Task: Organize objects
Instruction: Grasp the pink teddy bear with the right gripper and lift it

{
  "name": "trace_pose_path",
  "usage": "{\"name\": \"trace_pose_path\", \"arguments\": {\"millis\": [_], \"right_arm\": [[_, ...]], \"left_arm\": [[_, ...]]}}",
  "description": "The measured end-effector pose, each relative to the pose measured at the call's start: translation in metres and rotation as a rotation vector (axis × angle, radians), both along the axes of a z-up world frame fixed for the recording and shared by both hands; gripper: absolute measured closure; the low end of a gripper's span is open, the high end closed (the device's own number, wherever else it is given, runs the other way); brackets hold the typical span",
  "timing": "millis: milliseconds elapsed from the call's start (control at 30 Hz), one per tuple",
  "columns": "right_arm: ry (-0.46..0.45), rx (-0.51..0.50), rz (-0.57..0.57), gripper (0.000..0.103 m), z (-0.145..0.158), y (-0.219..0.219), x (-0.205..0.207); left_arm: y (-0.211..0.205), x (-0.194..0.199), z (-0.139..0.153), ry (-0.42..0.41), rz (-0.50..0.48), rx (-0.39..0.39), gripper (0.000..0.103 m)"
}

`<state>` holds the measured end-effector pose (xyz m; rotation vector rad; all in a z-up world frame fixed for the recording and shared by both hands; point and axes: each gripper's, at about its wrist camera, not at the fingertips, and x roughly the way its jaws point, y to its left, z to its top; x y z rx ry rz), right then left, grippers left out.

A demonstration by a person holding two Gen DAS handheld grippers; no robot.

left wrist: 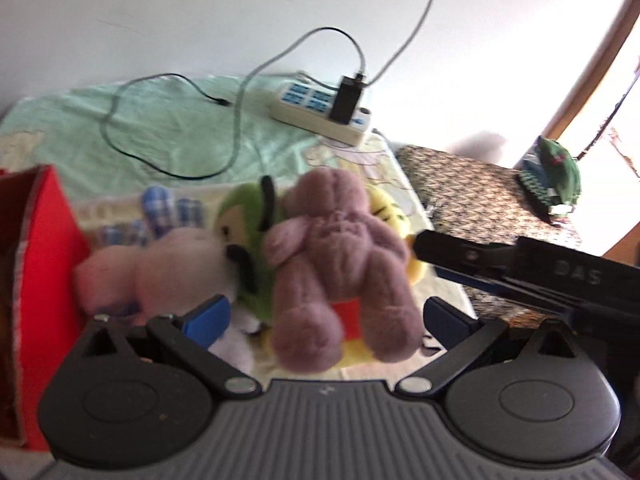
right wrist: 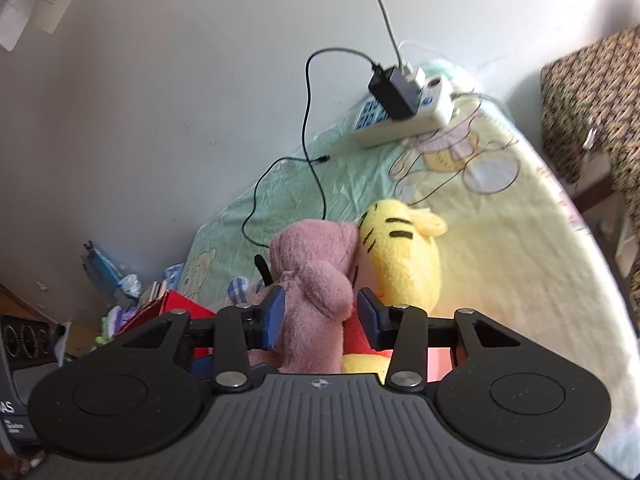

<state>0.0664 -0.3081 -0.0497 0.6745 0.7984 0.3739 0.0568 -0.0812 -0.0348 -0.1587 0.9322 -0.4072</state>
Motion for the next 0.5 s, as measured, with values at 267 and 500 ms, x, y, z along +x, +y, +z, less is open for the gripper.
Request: {"name": "trace_pose_path", "arguments": {"millis": [267, 500], "right_arm": [[0.045, 0.085, 0.043, 0.059, -0.015, 0.005, 0.011], [0.052, 0.159, 0.048, 0.067, -0.022, 0.008, 0.013]], "left_arm": [[0.006, 0.020, -0.023, 0.074, -0.076, -0.145, 0.006], [0.012, 0.029, -0.033, 0.118, -0.107, -0.184, 0.021]]}}
